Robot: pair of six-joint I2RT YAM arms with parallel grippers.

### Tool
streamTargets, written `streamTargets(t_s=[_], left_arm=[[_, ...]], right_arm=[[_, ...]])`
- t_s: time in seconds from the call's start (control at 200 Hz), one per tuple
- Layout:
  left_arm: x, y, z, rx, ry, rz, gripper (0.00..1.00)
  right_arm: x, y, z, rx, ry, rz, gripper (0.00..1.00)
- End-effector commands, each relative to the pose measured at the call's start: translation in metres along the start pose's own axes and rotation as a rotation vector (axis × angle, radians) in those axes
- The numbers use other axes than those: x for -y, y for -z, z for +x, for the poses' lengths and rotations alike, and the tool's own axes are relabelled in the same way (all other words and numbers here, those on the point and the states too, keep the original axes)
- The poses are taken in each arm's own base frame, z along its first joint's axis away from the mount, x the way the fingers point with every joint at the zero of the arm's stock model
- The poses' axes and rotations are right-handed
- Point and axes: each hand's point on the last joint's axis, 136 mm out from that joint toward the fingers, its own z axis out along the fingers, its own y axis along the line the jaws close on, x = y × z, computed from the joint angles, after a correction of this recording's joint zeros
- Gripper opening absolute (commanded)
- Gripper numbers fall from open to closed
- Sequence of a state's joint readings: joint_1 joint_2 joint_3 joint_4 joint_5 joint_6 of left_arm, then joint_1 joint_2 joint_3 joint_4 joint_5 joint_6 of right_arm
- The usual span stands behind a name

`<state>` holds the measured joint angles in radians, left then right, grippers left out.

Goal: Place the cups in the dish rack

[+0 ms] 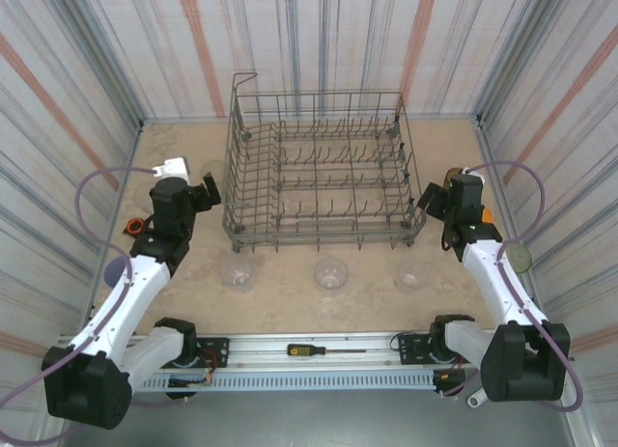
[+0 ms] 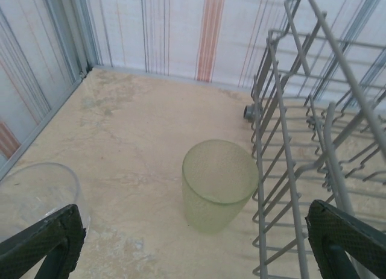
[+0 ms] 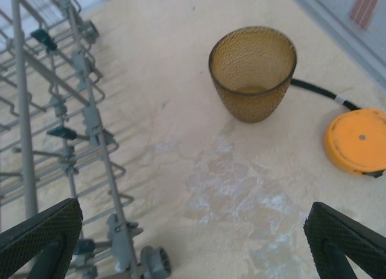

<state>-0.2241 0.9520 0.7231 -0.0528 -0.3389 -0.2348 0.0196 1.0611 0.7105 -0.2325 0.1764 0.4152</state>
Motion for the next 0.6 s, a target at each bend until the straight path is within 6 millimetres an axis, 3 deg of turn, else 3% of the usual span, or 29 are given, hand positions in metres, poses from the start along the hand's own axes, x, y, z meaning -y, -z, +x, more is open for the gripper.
streamTargets(t_s=[0.0,0.185,0.596], left_arm=[[-0.012,0.012,-0.01,-0.015,0.065,-0.068,0.99],[-0.005,0.02,-0.022,-0.036,0.077,-0.031,0.99],[0.025,0.032,-0.054,-0.058,0.09,0.117,0.99]], right_arm=[[-0.009,0.011,0.006,-0.071,-0.014,-0.048,0.99],[-0.016,0.02,0.006,-0.12,0.003,-0.073,0.99],[-0.033,0.05,-0.021,-0.101,0.006,-0.142,0.99]])
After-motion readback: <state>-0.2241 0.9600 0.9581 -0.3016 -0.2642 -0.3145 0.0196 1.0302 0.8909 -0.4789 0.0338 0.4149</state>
